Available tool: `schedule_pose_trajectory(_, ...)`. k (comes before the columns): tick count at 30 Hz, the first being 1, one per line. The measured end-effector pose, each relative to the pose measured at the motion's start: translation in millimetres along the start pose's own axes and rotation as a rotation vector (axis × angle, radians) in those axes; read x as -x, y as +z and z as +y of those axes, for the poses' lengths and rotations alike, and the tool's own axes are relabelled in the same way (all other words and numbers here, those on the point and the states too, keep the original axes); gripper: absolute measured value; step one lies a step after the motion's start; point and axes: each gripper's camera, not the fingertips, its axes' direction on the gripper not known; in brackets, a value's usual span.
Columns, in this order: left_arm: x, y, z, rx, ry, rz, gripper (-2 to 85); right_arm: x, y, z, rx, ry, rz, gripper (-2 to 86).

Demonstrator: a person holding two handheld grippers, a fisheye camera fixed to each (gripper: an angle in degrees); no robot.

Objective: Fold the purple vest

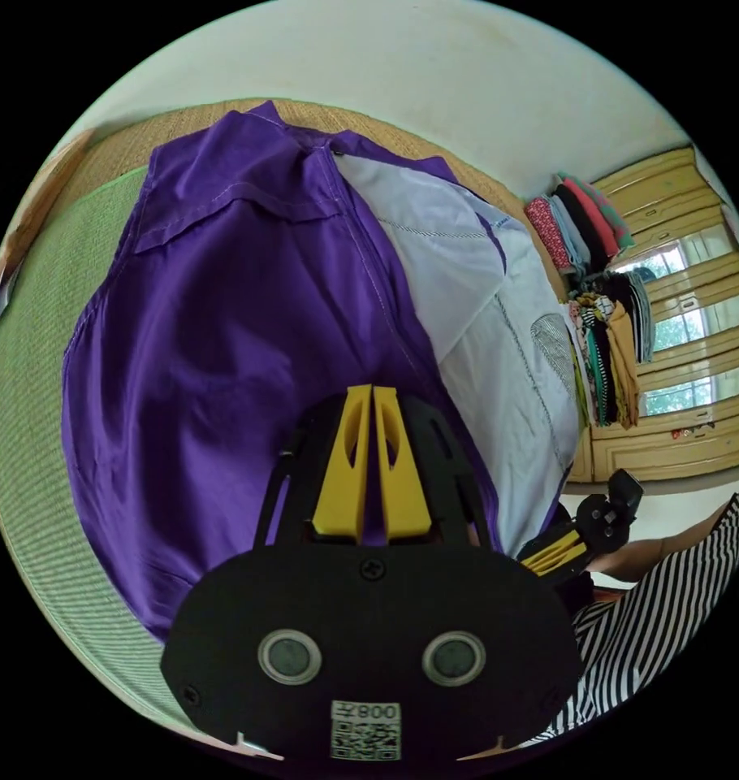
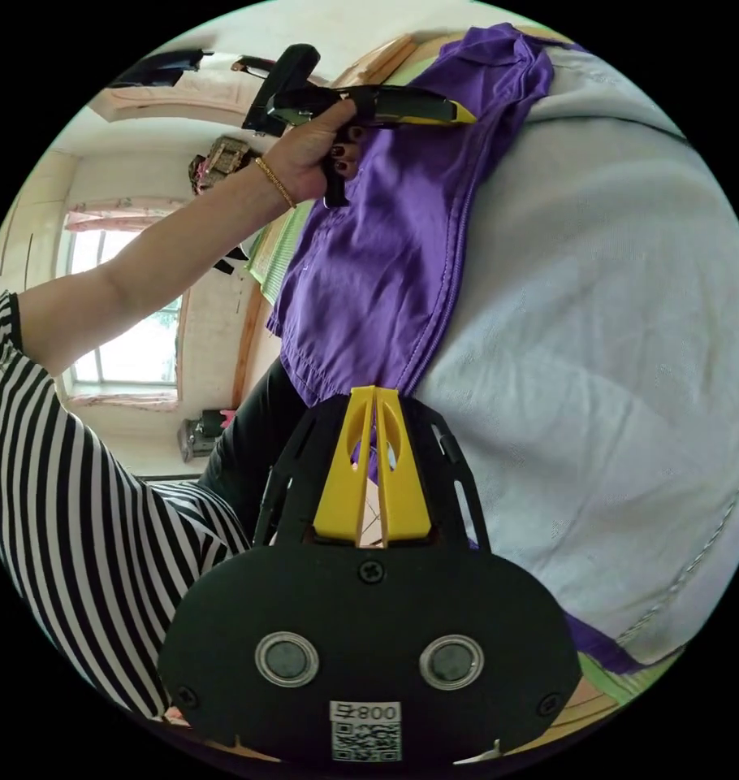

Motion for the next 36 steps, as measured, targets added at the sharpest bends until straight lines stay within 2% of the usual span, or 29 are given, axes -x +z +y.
schedule_pose_trajectory(4,-23.0,-13.7,-13.4,-0.081,0.061,0.029,1.3,-16.6,-69.3,31.1,-0.230,0.069,0.107,0.9)
schedule_pose_trajectory(8,-54.2,-3.4,-40.4,-0.079,0.142,0.065,2.6,-72.7,-165.0,91.7,-0.469,0.306,0.416,3.5)
schedule_pose_trajectory(10,-70.0,6.8,-53.5,-0.059,0.175,0.073,3.1,-98.1,-190.5,114.2,-0.509,0.413,0.555,5.1)
schedule_pose_trajectory(14,-118.0,34.2,-72.0,0.003,0.281,0.129,4.1,-142.6,-183.9,137.9,-0.414,0.576,0.632,6.3)
schedule_pose_trajectory(19,-171.9,98.0,-61.0,0.208,0.386,0.069,2.8,-129.2,-131.0,136.4,-0.357,0.540,0.713,2.2)
schedule_pose_trajectory(20,-179.9,93.7,-52.7,0.148,0.385,0.044,2.1,-122.3,-121.7,135.5,-0.322,0.540,0.745,1.5)
schedule_pose_trajectory(22,-192.5,104.3,-42.9,0.229,0.410,0.092,1.1,-112.0,-106.1,139.2,-0.274,0.530,0.784,1.0)
schedule_pose_trajectory(25,-206.0,107.0,-25.4,0.259,0.438,0.132,0.7,-100.7,-84.3,157.2,-0.230,0.554,0.793,0.6)
schedule_pose_trajectory(31,-219.9,96.4,-36.5,0.258,0.444,0.195,1.6,-99.3,-70.4,202.1,-0.337,0.655,0.709,0.8)
schedule_pose_trajectory(36,-243.8,74.2,-82.3,0.149,0.478,0.237,5.6,-106.7,-83.5,200.2,-0.447,0.630,0.799,5.8)
